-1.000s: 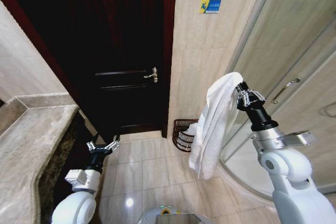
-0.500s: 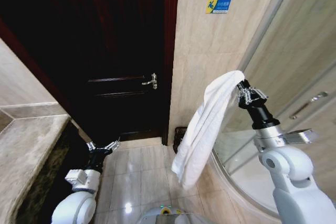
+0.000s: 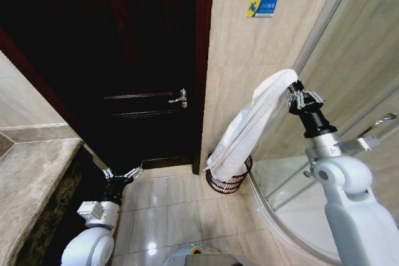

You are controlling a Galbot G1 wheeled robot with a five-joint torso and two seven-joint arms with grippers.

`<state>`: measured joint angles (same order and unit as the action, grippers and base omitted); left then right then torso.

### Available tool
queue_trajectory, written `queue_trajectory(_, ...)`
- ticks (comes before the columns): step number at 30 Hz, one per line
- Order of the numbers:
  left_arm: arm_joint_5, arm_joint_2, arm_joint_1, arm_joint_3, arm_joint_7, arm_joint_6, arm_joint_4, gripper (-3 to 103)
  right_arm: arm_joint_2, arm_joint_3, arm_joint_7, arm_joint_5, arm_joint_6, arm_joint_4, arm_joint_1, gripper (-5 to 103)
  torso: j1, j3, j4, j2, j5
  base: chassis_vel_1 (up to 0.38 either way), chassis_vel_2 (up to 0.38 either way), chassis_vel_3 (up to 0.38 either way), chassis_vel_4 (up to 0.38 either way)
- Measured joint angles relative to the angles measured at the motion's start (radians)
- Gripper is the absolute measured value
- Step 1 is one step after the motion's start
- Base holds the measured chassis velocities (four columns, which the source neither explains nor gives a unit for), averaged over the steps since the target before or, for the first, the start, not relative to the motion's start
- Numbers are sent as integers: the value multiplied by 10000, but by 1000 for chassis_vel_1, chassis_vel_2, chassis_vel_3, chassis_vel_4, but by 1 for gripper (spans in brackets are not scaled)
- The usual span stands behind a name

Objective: Discard the used towel into the hamper.

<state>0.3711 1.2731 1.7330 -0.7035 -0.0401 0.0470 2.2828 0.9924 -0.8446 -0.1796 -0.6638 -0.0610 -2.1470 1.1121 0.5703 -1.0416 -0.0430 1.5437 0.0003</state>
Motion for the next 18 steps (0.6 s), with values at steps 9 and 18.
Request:
queue_trajectory(9, -1, 0, 0, 0, -1, 0, 0, 98, -756, 276, 29, -564, 152, 953, -1218, 3, 1, 4, 1, -8, -4, 0, 0, 0, 0)
queue_trajectory(18, 0, 0, 0, 0, -1, 0, 0, 98, -1050, 1118, -8, -493, 62, 2019, -2594, 3, -3, 7, 0, -11, -3, 0, 0, 0, 0)
